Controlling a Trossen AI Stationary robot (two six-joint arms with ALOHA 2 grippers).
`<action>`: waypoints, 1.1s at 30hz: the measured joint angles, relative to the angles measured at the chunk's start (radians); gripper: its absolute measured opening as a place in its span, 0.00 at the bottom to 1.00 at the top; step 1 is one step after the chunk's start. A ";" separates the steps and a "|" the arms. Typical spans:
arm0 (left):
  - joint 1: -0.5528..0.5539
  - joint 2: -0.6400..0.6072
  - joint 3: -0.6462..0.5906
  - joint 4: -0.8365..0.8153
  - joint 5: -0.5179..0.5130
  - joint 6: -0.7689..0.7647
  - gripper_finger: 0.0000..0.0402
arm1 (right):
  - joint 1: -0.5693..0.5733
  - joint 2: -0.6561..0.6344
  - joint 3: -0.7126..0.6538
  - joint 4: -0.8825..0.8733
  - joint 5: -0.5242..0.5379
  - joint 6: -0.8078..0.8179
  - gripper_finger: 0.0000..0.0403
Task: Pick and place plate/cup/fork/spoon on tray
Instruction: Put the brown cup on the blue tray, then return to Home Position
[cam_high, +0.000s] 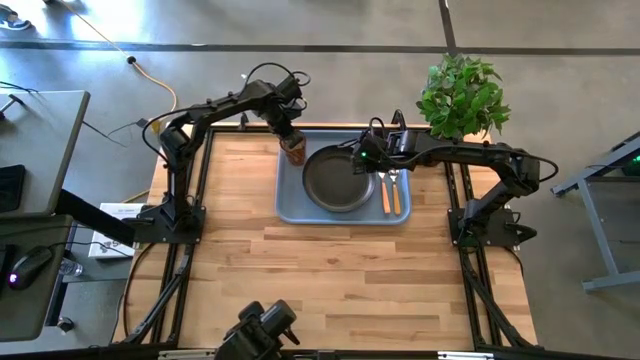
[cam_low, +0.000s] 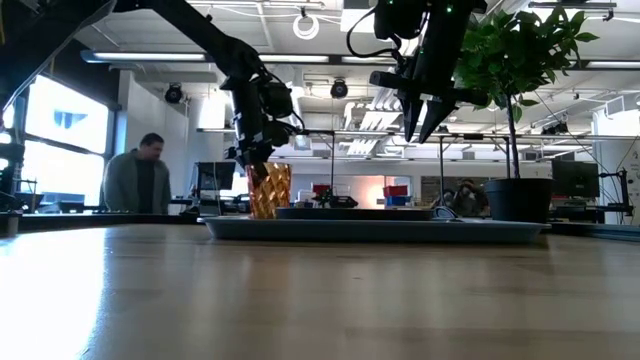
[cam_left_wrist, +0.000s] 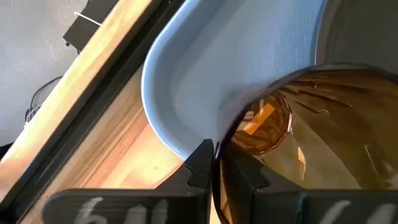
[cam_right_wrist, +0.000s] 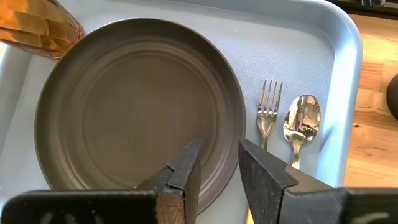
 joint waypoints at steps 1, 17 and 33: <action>-0.001 0.001 -0.001 0.000 0.000 0.000 0.06 | 0.000 0.000 0.000 0.000 0.000 0.000 0.24; -0.002 -0.008 -0.001 0.013 0.004 0.000 0.21 | 0.000 0.000 0.000 0.000 0.000 0.000 0.24; -0.001 -0.178 0.000 0.017 0.009 0.007 0.27 | 0.000 0.000 0.000 0.000 -0.005 0.000 0.24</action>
